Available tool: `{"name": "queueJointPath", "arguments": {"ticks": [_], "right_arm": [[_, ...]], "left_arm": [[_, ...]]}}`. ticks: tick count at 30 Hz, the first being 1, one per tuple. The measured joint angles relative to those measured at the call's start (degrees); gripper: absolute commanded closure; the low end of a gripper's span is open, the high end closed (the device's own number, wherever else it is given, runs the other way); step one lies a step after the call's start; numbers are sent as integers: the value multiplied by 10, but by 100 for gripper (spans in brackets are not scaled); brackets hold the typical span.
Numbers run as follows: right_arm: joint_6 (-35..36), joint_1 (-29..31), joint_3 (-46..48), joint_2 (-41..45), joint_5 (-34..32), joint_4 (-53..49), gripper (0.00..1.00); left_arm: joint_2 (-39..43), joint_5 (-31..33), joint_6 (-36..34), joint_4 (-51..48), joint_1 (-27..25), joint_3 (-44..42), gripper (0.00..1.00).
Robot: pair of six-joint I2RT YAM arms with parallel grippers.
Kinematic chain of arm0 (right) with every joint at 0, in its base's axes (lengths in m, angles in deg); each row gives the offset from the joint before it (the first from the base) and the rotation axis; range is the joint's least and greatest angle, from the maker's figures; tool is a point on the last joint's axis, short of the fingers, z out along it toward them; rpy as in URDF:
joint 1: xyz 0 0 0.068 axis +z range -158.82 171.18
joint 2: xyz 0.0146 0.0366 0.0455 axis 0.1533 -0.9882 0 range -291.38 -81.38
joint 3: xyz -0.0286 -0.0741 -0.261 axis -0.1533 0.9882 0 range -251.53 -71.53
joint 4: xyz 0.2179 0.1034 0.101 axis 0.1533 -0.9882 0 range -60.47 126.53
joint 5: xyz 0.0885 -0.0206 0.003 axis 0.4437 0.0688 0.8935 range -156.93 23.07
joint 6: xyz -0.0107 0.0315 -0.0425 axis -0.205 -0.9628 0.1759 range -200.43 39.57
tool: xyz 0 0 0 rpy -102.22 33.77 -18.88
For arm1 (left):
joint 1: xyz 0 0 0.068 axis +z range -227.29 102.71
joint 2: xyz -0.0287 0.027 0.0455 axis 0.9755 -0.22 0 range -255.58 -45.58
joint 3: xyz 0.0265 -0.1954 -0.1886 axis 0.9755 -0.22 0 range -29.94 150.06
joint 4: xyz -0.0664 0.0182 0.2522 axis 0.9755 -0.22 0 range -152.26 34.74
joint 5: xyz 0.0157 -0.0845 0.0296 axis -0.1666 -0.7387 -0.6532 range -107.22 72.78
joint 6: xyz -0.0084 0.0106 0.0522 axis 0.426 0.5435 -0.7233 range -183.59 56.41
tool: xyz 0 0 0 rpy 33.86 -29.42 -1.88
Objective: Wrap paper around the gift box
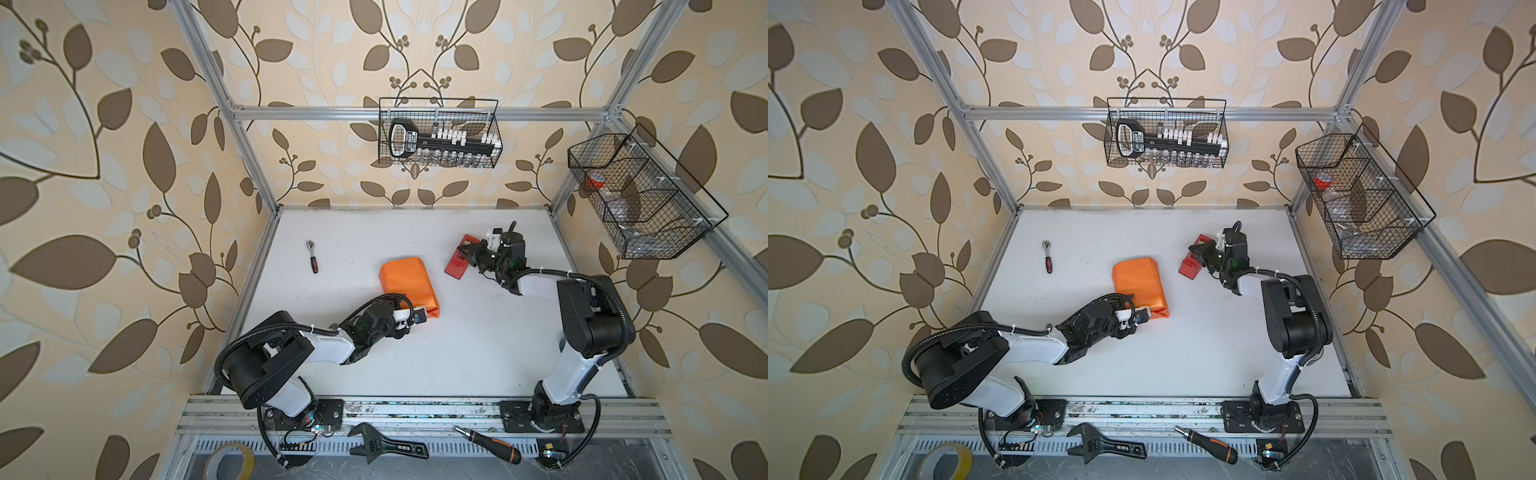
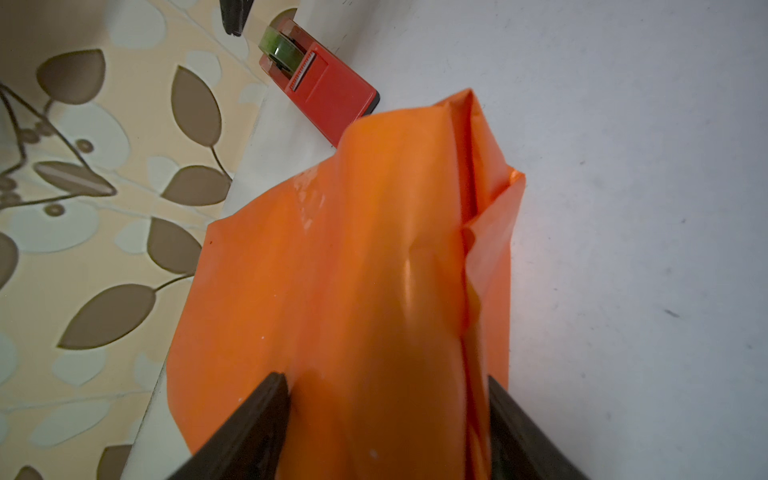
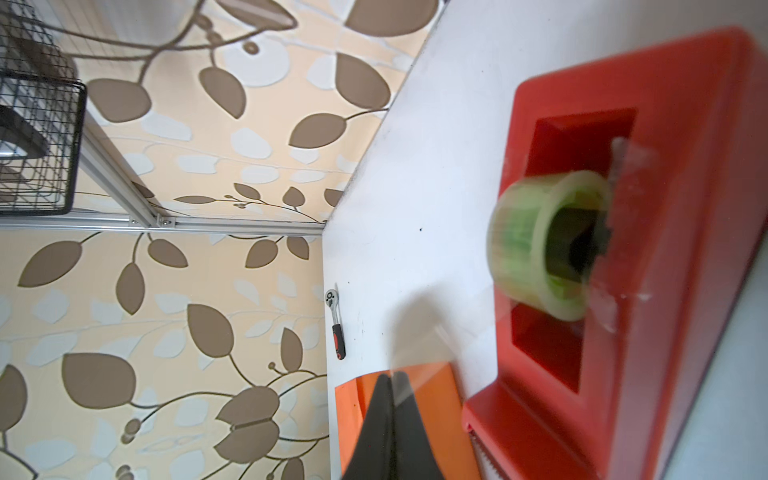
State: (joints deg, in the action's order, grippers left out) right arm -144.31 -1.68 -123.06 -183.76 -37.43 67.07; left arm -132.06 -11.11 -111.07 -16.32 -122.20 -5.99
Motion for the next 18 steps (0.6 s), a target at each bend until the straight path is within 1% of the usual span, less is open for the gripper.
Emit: {"name": "queueJointPath", "arguments": {"ticks": [9, 18], "right_arm": [[-4, 28, 49, 34, -5, 4, 100], [-4, 67, 92, 38, -23, 26, 100]], "left_arm": [[0, 0, 0, -1, 0, 0, 29], [0, 0, 0, -2, 0, 1, 29]]}}
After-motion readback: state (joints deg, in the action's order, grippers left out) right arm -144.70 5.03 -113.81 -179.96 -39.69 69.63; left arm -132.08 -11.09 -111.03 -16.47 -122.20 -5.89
